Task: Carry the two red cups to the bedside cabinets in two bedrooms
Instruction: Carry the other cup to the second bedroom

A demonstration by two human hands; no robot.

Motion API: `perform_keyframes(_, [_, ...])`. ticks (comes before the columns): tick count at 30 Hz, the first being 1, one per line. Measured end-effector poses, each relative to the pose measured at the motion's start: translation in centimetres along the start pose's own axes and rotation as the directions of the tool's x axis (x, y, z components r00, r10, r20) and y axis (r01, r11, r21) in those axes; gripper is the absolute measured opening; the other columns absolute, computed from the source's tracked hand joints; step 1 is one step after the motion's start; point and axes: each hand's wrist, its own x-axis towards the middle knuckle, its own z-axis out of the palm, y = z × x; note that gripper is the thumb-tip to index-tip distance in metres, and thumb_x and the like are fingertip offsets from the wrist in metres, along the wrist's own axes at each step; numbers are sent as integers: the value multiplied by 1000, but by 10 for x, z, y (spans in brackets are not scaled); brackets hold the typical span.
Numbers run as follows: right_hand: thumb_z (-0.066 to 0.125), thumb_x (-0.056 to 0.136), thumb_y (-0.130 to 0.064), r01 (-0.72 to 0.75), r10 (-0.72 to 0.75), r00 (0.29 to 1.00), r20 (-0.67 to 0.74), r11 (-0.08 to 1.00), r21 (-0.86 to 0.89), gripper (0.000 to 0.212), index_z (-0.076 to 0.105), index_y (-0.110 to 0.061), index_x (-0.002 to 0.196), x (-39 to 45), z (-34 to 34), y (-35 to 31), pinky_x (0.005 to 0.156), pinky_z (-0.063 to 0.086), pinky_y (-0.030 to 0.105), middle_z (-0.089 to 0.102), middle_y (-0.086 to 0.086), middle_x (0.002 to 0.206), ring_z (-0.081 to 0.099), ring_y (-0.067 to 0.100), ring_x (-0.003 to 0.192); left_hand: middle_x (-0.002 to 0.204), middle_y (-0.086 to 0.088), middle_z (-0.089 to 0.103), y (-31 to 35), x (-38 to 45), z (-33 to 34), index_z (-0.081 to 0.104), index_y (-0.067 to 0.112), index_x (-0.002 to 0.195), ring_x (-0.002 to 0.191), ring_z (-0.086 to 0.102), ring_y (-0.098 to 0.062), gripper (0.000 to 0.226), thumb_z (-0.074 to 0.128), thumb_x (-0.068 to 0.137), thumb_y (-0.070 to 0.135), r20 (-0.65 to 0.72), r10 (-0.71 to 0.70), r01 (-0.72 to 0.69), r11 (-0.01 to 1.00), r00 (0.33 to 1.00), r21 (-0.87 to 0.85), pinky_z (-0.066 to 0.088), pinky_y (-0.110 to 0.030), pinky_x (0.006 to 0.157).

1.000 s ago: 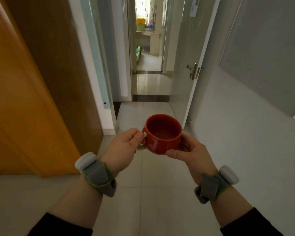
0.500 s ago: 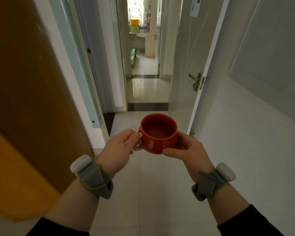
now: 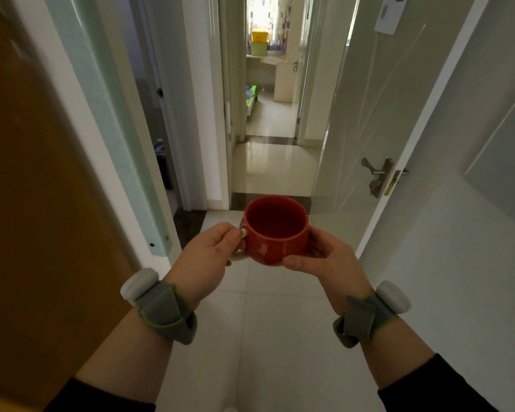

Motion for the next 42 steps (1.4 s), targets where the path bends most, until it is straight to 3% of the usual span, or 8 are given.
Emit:
perform_keyframes(6, [84,48,-21,-5,3,998,-58,1000,-19,65,62,-32,108,126,-4,12,77,56,25,72,-4,109,68,12,100,63,22,62,-11,135,-12,61,20,77,62,57,5,33,38,96,36,68,14,-12,1000,998,-23,42,-21,64])
perform_keyframes(14, [85,48,-21,-30,28,996,-79,999,-24,59,64,-34,102,270,-18,16,72,55,19,74,-13,103,69,9,97,77,8,62,-12,284,-18,62,14,88,67,57,1,34,36,96,35,116,39,-41,999,992,14,41,-20,64])
perform_keyframes(18, [86,47,-19,-30,27,995,-100,999,-22,70,63,-26,113,354,-39,26,77,56,25,73,-4,108,68,13,100,74,9,62,-16,370,-6,61,17,82,70,58,-4,32,37,97,33,114,19,-21,999,993,24,42,-24,66])
perform_keyframes(22, [87,46,-19,-30,28,996,-83,999,-21,78,60,-21,120,431,-65,35,77,56,25,72,-4,110,68,12,101,63,21,63,-15,444,8,60,20,79,61,57,8,31,37,97,31,118,17,-18,1000,993,11,41,-24,66])
perform_keyframes(28, [86,49,-16,-32,28,998,-61,998,-59,82,58,-18,125,555,-108,34,85,56,31,71,-3,113,67,12,103,78,6,65,-5,562,30,62,21,85,78,60,-10,29,38,96,31,61,-22,20,999,998,30,42,-24,66])
perform_keyframes(32, [85,49,-18,-36,34,999,-27,997,-62,83,56,-15,127,626,-126,34,87,55,32,70,-1,115,66,14,104,66,21,66,0,630,38,61,18,86,65,61,6,29,38,96,31,65,-47,47,999,997,-1,41,-25,67])
perform_keyframes(38, [84,48,-27,-55,54,998,-19,996,-68,80,56,-22,123,733,-141,41,87,53,29,68,-7,114,64,11,105,61,24,65,-5,740,42,61,18,85,60,60,10,29,38,96,31,67,-69,70,998,995,-9,41,-26,67])
perform_keyframes(42, [83,50,-29,-47,43,998,-45,996,-79,63,57,-38,106,805,-146,50,79,53,22,68,-15,108,63,6,103,64,15,63,-14,816,39,63,17,84,67,58,-3,31,38,96,31,62,-33,33,999,997,-1,41,-28,68])
